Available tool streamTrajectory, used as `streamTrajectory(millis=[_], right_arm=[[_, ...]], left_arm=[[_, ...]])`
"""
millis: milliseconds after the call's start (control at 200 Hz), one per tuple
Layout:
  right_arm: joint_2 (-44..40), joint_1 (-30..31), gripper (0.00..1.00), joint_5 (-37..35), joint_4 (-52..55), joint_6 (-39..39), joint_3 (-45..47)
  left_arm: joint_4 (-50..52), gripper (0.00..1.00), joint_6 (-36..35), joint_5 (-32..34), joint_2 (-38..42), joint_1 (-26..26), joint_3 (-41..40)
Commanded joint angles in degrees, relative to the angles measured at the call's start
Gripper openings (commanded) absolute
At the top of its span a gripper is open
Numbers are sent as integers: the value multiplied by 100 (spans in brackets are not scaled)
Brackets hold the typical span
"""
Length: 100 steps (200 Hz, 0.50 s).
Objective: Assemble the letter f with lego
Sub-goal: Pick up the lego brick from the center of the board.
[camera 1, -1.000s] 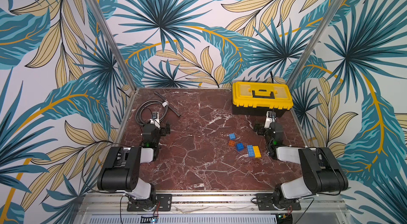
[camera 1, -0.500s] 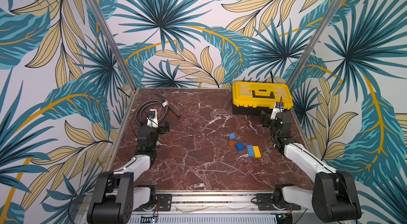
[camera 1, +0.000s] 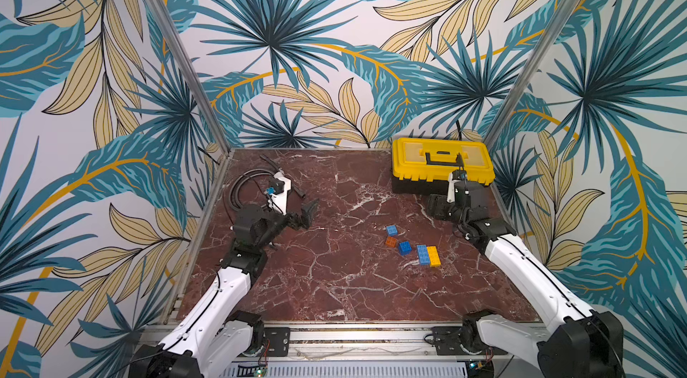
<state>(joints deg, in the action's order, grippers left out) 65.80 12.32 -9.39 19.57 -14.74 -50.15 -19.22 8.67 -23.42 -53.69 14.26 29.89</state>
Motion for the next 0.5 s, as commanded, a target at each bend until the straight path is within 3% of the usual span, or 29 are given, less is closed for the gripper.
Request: streamTrajectory(millis=[0, 120, 496], right_arm=[[-41, 287, 83, -44, 699, -361, 70], [121, 698, 81, -120, 770, -540, 228], [590, 1363, 73, -196, 1313, -832, 301]], left_arm=[[296, 99, 130, -260, 15, 483, -118], [296, 100, 140, -330, -323, 1149, -172], [288, 99, -240, 478, -899, 2958, -533]])
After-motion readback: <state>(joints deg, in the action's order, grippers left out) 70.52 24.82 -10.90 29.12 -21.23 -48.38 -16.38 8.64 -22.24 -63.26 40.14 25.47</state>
